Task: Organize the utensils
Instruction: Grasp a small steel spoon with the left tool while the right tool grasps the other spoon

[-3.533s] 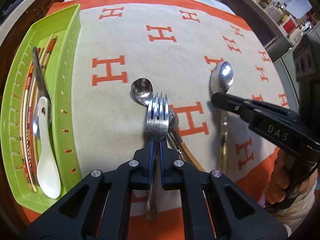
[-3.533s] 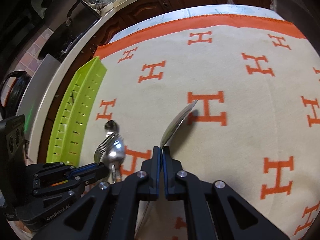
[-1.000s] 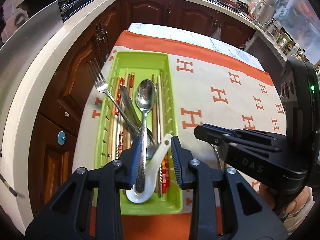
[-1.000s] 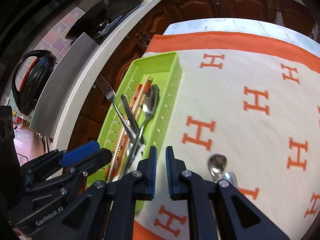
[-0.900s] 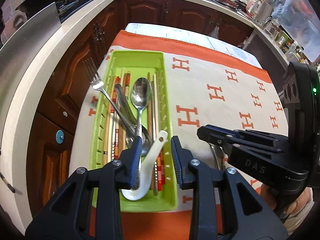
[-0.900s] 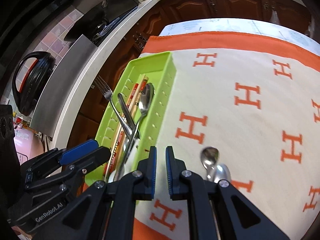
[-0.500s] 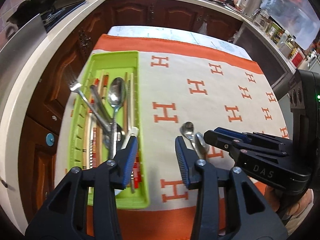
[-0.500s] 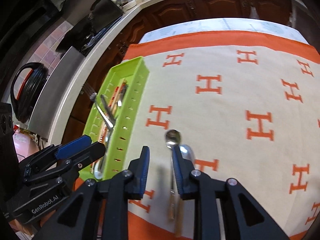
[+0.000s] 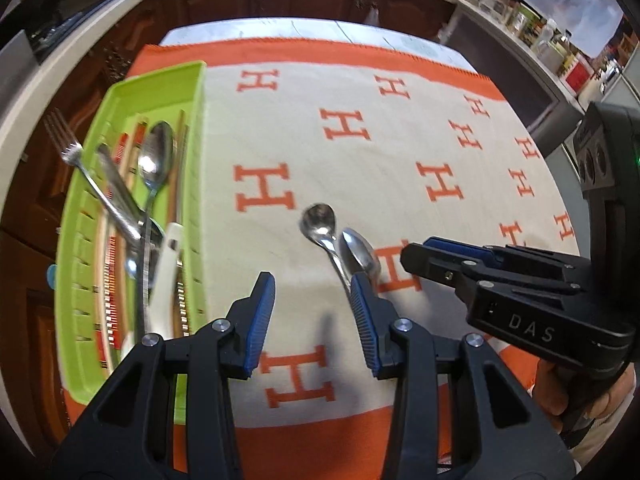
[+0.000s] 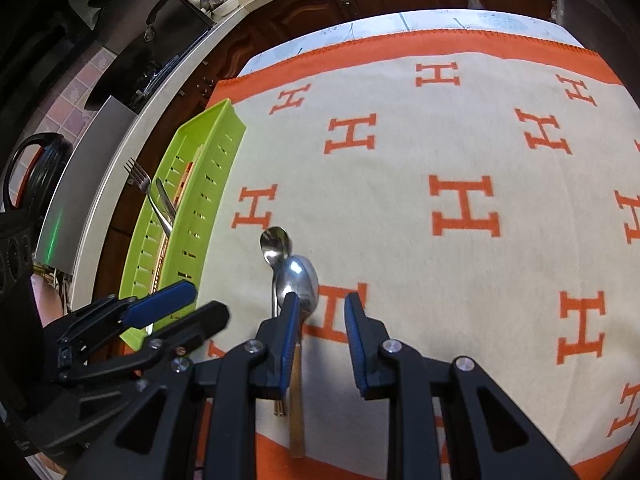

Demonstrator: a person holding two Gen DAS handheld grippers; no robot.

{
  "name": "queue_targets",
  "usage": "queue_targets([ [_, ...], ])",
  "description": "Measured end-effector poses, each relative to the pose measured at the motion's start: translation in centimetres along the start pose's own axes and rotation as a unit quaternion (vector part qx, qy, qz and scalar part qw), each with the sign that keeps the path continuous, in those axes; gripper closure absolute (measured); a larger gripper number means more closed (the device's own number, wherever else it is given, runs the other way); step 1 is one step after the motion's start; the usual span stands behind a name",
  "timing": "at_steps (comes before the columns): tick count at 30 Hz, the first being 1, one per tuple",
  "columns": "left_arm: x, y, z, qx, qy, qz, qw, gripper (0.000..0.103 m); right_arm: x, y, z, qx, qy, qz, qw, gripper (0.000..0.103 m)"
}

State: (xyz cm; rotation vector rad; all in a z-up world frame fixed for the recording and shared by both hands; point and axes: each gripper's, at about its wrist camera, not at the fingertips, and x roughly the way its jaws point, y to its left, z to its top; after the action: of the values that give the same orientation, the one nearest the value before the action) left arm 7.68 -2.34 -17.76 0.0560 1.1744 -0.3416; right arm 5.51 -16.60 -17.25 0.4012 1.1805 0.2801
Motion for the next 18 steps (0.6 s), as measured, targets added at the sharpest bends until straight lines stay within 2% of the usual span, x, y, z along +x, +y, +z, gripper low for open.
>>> queue_targets([
  [11,4.4,-1.8,-0.9,0.008,0.063,0.001,0.998,0.067,0.1,-1.7,-0.5,0.019,0.001,0.008,1.0,0.08],
  [18,4.8,-2.5,-1.2,0.026,0.055,0.021,0.9979,0.067,0.5,-1.7,-0.8,0.017,0.002,0.005,1.0,0.08],
])
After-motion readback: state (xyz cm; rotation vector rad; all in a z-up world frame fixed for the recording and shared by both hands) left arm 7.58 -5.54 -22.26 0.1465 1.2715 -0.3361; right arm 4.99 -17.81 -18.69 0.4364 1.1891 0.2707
